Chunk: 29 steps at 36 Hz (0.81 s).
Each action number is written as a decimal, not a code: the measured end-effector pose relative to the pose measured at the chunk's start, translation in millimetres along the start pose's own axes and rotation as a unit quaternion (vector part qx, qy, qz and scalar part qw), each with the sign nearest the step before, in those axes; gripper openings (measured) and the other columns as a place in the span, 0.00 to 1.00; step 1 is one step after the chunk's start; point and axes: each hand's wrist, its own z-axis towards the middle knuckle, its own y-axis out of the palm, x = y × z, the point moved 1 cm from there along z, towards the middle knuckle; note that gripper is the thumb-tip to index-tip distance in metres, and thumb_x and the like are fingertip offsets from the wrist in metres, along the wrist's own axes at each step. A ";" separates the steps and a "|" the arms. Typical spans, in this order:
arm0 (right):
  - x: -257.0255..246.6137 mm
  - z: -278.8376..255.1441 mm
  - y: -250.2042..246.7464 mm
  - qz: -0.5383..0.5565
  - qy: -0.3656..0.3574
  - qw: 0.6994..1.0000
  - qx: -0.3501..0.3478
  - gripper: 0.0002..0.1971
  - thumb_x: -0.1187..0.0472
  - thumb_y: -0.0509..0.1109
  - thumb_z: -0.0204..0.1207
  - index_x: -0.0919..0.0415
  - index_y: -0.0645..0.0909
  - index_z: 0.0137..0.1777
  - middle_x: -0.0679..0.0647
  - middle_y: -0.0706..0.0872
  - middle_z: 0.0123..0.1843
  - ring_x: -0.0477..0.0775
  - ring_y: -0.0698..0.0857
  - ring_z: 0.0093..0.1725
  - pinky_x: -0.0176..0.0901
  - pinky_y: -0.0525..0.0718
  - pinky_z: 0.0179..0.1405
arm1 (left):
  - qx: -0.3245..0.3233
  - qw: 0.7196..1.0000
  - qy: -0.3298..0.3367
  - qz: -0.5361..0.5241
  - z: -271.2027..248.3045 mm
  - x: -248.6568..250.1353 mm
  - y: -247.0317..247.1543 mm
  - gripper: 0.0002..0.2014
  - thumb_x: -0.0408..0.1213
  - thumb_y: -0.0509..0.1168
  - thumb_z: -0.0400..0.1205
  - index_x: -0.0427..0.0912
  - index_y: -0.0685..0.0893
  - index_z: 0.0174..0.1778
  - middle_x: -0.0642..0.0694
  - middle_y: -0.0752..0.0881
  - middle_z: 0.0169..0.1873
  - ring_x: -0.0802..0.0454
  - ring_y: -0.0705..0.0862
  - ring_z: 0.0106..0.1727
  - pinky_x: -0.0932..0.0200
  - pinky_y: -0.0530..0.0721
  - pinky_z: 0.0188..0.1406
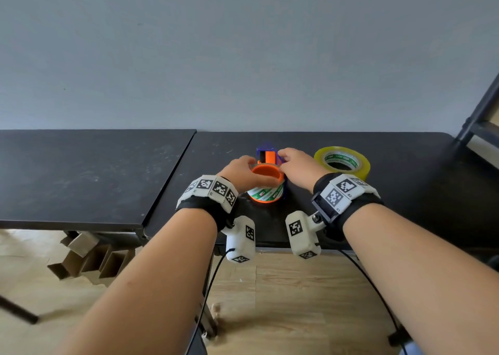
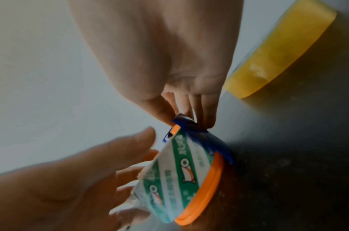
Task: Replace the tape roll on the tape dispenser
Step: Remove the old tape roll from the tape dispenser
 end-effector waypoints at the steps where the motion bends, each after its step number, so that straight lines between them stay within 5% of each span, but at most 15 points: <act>1: 0.7 0.7 -0.7 0.000 -0.002 1.000 0.004 0.21 0.66 0.61 0.81 0.59 0.79 0.73 0.58 0.83 0.71 0.60 0.80 0.71 0.53 0.77 0.72 | -0.017 0.999 0.008 0.027 -0.3 1.4 2.2 0.43 0.58 0.78 0.66 0.49 0.71 0.75 0.49 0.79 0.67 0.47 0.80 0.67 0.54 0.82 0.58; 5: 6.4 0.8 -6.3 -0.009 -0.009 1.000 0.014 0.27 0.71 0.57 0.82 0.59 0.72 0.80 0.57 0.75 0.81 0.58 0.73 0.80 0.52 0.69 0.81 | -0.008 0.996 0.019 0.090 1.3 1.5 8.1 0.45 0.55 0.80 0.62 0.51 0.71 0.74 0.48 0.77 0.68 0.46 0.75 0.69 0.43 0.82 0.65; 13: 20.7 2.0 -14.7 -0.069 -0.004 0.995 0.069 0.24 0.67 0.60 0.83 0.56 0.72 0.79 0.56 0.81 0.75 0.58 0.79 0.74 0.52 0.79 0.72 | -0.041 0.996 0.020 0.079 -3.8 2.4 -3.7 0.42 0.46 0.81 0.62 0.50 0.73 0.74 0.49 0.82 0.64 0.47 0.82 0.63 0.43 0.85 0.62; 21: 14.2 -1.5 -11.5 -0.065 -0.017 0.996 0.052 0.22 0.65 0.60 0.84 0.59 0.72 0.78 0.58 0.80 0.76 0.59 0.79 0.74 0.52 0.77 0.73 | 0.041 0.997 0.045 0.038 -5.7 8.8 -6.5 0.31 0.47 0.81 0.61 0.48 0.81 0.60 0.50 0.86 0.55 0.48 0.84 0.57 0.50 0.85 0.58; 26: 15.8 -5.7 -17.4 -0.048 -0.002 0.997 0.068 0.21 0.64 0.54 0.87 0.61 0.72 0.78 0.59 0.77 0.78 0.60 0.76 0.76 0.51 0.74 0.73 | 0.066 0.997 0.038 0.028 -10.4 13.4 -11.7 0.44 0.45 0.81 0.64 0.45 0.70 0.77 0.47 0.80 0.68 0.46 0.79 0.69 0.49 0.79 0.68; 29: 18.5 -8.8 -20.7 -0.040 0.000 0.997 0.060 0.23 0.66 0.56 0.85 0.60 0.71 0.80 0.59 0.77 0.78 0.59 0.77 0.76 0.49 0.74 0.72 | 0.070 0.997 0.034 0.022 -14.1 19.0 -16.2 0.46 0.44 0.80 0.67 0.44 0.66 0.80 0.46 0.77 0.73 0.46 0.76 0.72 0.52 0.77 0.67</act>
